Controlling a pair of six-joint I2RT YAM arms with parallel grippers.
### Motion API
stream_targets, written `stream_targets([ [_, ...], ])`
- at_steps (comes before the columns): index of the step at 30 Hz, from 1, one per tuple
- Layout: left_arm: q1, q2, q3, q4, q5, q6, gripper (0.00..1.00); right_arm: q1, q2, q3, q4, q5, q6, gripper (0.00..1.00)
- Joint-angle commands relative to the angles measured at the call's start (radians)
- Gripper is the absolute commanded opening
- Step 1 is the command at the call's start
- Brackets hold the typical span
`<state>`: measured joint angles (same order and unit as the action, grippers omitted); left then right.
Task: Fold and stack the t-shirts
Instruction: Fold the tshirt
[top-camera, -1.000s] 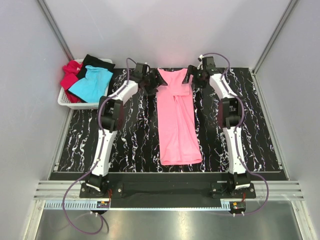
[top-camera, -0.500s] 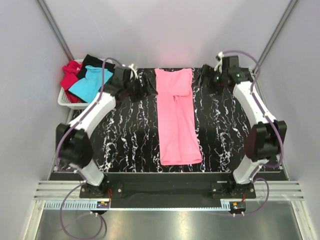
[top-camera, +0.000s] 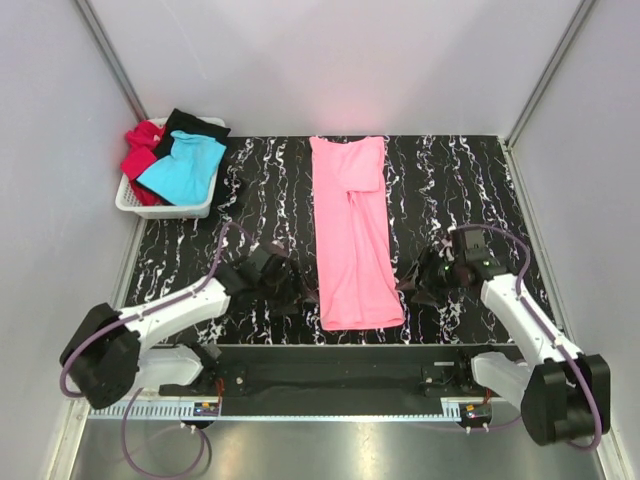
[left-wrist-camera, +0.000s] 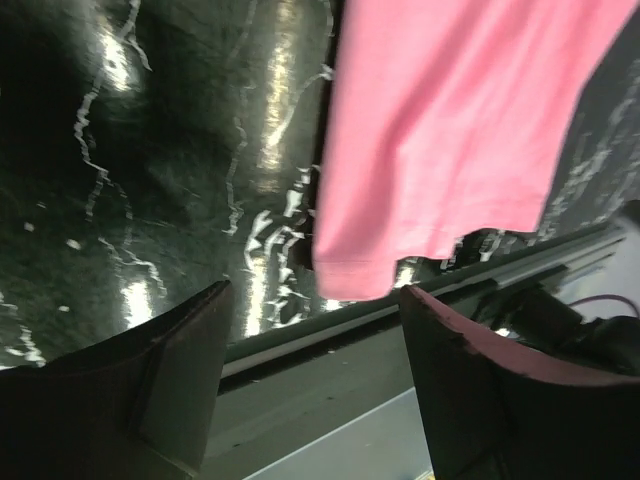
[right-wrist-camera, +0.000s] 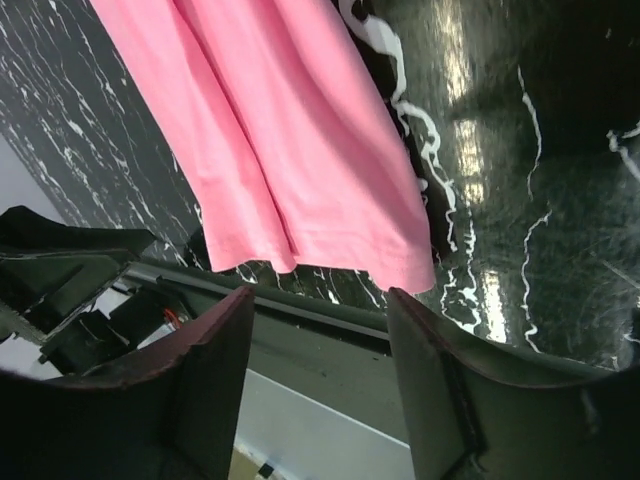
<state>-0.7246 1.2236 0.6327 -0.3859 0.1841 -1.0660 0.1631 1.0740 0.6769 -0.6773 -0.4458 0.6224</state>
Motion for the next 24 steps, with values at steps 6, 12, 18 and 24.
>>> stream_targets([
  [6, -0.15, -0.004, -0.027, 0.177, -0.116, -0.195, 0.67, 0.038, -0.066, -0.143, -0.011, -0.011, 0.056, 0.63],
  [12, -0.179, 0.079, -0.054, 0.228, -0.144, -0.227, 0.62, 0.046, 0.032, -0.126, 0.022, -0.01, 0.017, 0.59],
  [18, -0.203, 0.162, -0.05, 0.255, -0.134, -0.233, 0.59, 0.058, 0.099, -0.085, 0.05, 0.024, -0.006, 0.57],
  [24, -0.22, 0.185, -0.07, 0.272, -0.138, -0.267, 0.54, 0.082, 0.126, -0.108, 0.085, 0.018, 0.003, 0.5],
])
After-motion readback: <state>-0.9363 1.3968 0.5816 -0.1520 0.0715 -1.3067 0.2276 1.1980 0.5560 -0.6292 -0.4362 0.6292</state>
